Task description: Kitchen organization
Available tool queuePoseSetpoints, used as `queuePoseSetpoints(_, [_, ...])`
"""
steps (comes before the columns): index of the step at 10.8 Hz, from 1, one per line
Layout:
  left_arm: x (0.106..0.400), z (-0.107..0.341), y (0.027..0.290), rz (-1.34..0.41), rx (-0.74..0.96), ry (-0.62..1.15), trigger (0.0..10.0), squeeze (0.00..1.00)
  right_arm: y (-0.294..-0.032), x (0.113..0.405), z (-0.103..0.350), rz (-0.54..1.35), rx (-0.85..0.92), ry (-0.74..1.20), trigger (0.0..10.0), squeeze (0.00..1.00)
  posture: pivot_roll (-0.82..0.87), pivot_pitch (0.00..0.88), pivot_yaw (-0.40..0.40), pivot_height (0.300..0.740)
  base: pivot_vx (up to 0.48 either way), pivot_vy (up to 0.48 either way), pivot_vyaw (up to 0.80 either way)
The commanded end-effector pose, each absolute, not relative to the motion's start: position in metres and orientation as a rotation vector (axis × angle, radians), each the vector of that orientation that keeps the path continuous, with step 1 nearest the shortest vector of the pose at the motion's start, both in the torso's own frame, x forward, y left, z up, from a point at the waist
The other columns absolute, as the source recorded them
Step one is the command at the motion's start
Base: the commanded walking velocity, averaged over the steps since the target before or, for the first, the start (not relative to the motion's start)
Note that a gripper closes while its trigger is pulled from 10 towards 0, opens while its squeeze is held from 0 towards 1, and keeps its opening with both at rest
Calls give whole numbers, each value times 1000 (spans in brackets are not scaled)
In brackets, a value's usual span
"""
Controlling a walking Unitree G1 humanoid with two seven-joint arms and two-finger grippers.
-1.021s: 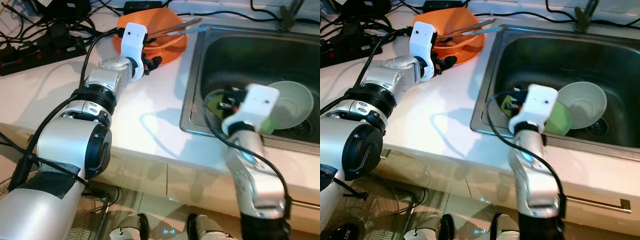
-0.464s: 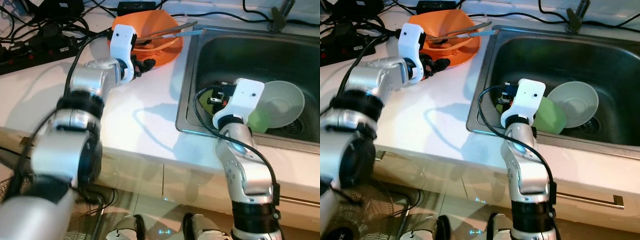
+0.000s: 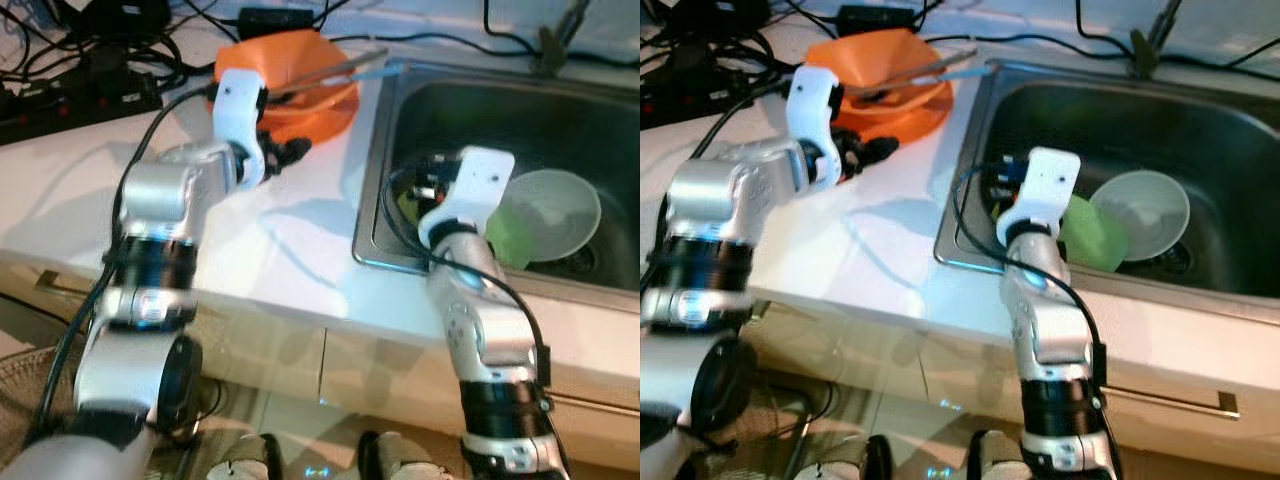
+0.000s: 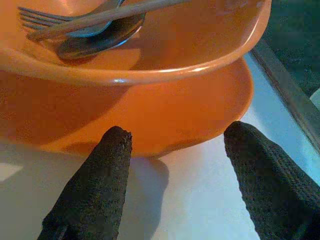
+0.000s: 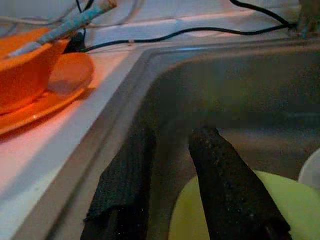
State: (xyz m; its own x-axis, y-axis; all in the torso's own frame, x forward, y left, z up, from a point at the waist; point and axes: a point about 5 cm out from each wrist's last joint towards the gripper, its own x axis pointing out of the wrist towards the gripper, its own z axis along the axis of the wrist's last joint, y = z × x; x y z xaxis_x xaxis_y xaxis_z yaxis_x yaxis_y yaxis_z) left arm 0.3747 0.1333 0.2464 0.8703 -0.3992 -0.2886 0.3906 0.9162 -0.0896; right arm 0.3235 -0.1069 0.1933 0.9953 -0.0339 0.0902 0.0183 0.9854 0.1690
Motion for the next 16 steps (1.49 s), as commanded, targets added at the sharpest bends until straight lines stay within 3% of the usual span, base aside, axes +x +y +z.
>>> queuePoseSetpoints(1, [371,226,137,-389,-43,416,10000,0,-107,324,193,-26,178,-98,10000,0,-39,122,-25,719,0,0,0])
queuePoseSetpoints(7, [353,278,141,-294,26,172,10000,0,-105,330,193,-17,184,-110,10000,0,-26,115,-32,719,0,0,0])
queuePoseSetpoints(11, [365,263,139,-296,55,208,10000,0,-107,327,196,-17,175,-124,10000,0,-54,122,-27,719,0,0,0])
queuePoseSetpoints(16, [382,246,131,-328,71,225,10000,0,-127,326,235,-44,152,-219,10000,0,-108,140,-33,719,0,0,0])
